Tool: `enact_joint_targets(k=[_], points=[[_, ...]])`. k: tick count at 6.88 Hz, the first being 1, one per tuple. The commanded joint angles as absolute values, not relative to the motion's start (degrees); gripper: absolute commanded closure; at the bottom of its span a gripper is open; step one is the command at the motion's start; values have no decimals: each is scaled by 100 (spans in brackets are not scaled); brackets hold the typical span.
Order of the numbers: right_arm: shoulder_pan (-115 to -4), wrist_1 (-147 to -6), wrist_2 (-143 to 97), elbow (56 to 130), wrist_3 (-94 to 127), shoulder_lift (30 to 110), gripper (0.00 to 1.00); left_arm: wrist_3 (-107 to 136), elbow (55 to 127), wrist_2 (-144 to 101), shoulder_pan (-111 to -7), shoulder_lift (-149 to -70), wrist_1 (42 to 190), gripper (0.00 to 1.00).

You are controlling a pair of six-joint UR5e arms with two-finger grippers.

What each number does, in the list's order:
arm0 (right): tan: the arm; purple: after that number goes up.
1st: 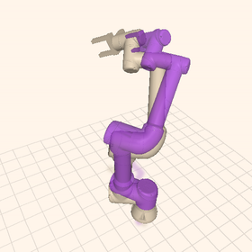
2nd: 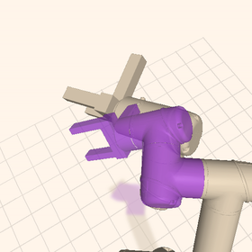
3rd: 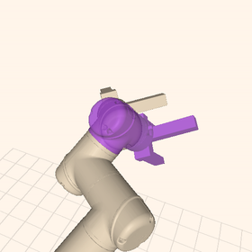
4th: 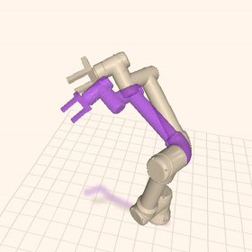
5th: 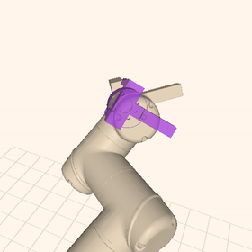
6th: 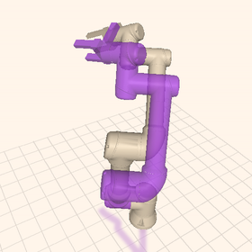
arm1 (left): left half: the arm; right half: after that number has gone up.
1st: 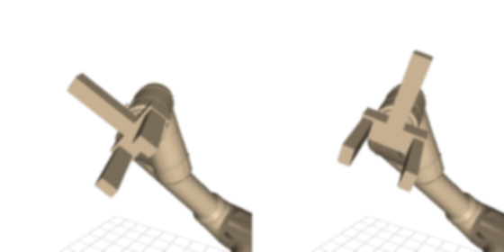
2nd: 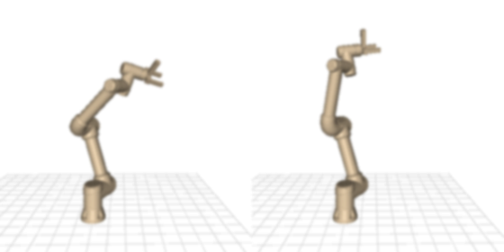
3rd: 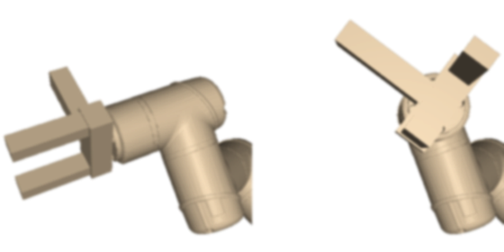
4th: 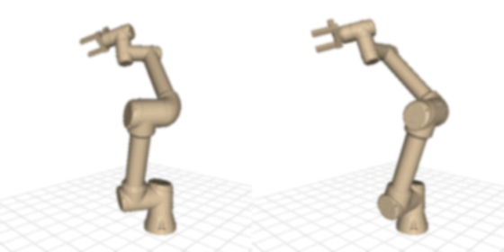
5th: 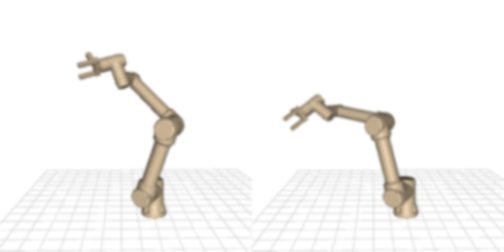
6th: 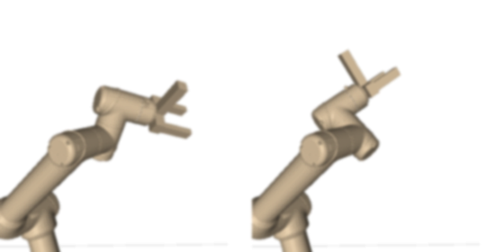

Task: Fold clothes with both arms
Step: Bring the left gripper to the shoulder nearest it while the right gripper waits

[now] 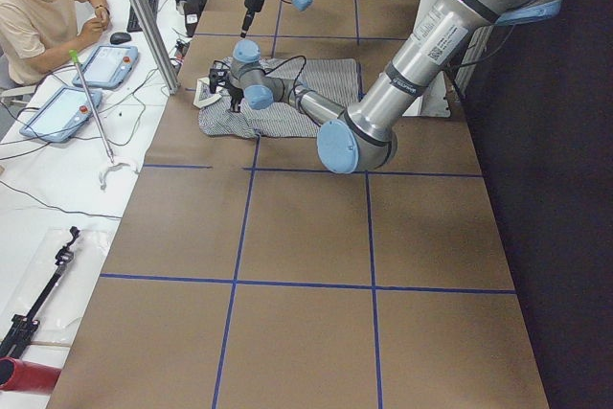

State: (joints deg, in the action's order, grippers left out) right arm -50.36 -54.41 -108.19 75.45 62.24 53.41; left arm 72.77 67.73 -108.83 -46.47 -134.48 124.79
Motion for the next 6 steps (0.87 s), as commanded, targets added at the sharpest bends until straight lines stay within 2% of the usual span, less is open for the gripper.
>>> enact_joint_targets(k=[1,2,3,4,6], points=[[-4949,-5414,-10723,7541,6223,5326,0,7479,6268,-10522,-4447,-13755,12489,100],[-4826,-4970,-10531,7506,6231,5396,0,7514,6136,-10320,-4412,-13859,12507,100],[-4773,-4470,-10468,7506,6266,5536,0,7515,6187,-10318,-4412,-13843,12516,45],[-4703,-4421,-10485,7567,6345,5537,0,7602,6509,-10327,-4412,-13782,12490,29],[-4431,-4491,-10468,8065,7210,5817,0,7708,8383,-10432,-4333,-12663,12437,28]])
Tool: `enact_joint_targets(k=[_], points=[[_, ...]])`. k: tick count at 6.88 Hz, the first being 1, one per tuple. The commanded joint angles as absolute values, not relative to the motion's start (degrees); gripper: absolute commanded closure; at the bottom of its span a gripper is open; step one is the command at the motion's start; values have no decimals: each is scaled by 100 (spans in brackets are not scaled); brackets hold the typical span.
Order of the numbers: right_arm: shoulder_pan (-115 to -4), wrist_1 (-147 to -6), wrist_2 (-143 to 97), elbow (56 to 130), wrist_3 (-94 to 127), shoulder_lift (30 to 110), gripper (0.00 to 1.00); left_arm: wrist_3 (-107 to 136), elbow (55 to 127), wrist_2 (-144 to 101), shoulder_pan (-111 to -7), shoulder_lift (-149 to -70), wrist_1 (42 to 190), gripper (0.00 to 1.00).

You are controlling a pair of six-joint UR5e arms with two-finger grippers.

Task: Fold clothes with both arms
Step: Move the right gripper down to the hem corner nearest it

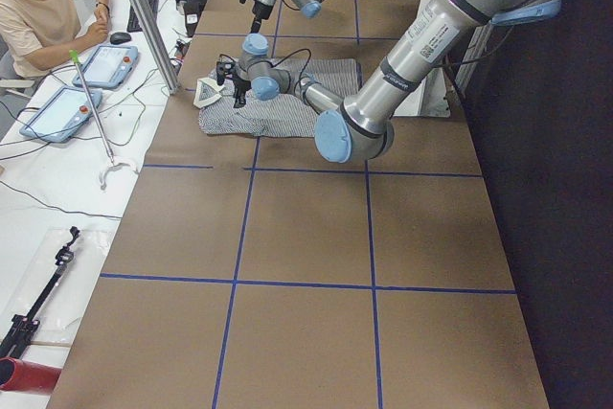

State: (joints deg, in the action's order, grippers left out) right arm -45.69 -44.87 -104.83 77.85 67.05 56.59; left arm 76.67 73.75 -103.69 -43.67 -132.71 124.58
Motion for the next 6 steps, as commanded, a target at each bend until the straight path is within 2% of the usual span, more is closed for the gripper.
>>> enact_joint_targets(k=[1,2,4,5,6], points=[[-4160,-4648,-10450,8730,7642,6297,1,7708,9055,-10572,-4316,-12273,12437,28],[-3853,-5224,-10381,9563,7994,6693,2,7682,9192,-10608,-4315,-12156,12445,28],[-2468,-6464,-8981,11129,8600,7720,2,7638,9141,-10591,-4315,-12024,12524,28],[-1782,-7034,-8382,11745,9257,8108,2,7672,9123,-10591,-4315,-12006,12524,27],[-1175,-7710,-7723,12038,9916,8147,9,7708,9175,-10582,-4315,-12015,12524,26]])
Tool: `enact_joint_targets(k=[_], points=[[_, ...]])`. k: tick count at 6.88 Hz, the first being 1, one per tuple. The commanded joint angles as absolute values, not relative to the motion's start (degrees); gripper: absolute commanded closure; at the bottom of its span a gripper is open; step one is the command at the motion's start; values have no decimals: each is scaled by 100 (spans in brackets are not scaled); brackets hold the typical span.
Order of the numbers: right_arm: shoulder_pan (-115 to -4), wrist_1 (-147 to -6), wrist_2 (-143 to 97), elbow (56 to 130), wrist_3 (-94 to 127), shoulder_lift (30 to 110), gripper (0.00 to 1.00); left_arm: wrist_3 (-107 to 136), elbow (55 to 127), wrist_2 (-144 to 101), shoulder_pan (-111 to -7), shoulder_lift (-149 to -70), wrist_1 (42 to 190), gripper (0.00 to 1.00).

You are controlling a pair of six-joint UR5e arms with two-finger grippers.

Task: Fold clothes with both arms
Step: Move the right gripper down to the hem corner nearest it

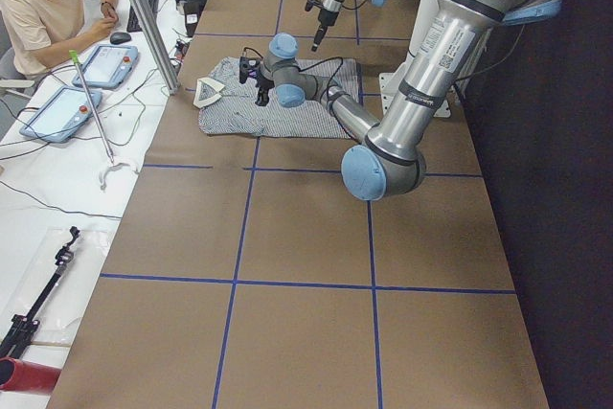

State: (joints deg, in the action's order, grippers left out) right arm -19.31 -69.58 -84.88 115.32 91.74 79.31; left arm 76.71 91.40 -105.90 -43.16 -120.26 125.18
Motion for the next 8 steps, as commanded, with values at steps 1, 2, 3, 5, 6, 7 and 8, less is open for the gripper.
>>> enact_joint_targets(k=[1,2,3,5,6,7,8], points=[[-821,-8082,-7473,12076,10480,8104,13,7717,9184,-10573,-4315,-12015,12524,24],[-565,-8129,-7236,12041,10729,8104,17,7708,9167,-10565,-4307,-12015,12524,24],[-458,-8139,-7216,11954,10853,8086,19,7708,9150,-10556,-4307,-12015,12524,23],[-369,-8139,-7233,11752,10872,8060,27,7699,9132,-10538,-4289,-12015,12516,23],[-369,-8139,-7259,11751,10872,8051,34,7699,9132,-10538,-4289,-12015,12516,23],[-360,-8139,-7251,11751,10872,8059,48,7691,9106,-10538,-4289,-12006,12516,23],[-352,-8139,-7251,11760,10872,8068,53,7690,9097,-10538,-4289,-11997,12516,23]])
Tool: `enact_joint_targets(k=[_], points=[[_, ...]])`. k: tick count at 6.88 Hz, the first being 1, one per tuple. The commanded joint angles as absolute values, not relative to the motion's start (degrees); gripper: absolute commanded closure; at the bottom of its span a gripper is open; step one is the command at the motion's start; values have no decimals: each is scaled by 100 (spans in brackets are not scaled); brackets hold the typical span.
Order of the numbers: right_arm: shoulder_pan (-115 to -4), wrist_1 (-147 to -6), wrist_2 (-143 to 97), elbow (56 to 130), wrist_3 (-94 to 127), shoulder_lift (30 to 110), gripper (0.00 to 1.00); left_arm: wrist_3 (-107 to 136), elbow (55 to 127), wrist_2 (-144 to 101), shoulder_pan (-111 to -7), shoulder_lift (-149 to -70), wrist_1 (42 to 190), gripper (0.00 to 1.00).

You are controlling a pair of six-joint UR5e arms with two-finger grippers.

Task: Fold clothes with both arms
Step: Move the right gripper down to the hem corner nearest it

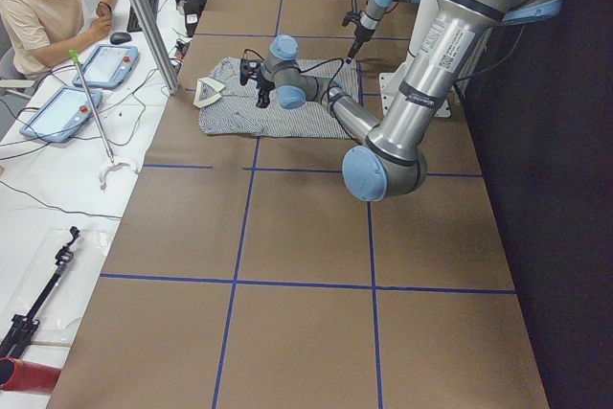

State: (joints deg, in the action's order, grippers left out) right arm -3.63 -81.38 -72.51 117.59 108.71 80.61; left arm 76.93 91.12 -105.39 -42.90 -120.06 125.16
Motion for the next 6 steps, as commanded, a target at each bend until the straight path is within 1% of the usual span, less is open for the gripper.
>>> enact_joint_targets(k=[1,2,3,4,5,6], points=[[-352,-8139,-7260,11751,10872,8068,53,7690,9097,-10538,-4289,-11971,12516,23],[-334,-8147,-7268,11751,10872,8077,53,7690,9097,-10538,-4289,-11971,12516,23],[-299,-8191,-7277,11707,10872,8086,57,7690,9097,-10538,-4289,-11971,12516,23],[-308,-8191,-7277,11724,10872,8086,56,7690,9097,-10538,-4289,-11971,12516,23],[-308,-8191,-7277,11742,10872,8103,50,7690,9097,-10538,-4289,-11971,12516,23],[-308,-8270,-7277,11777,10863,8104,48,7690,9097,-10538,-4289,-11971,12516,23]])
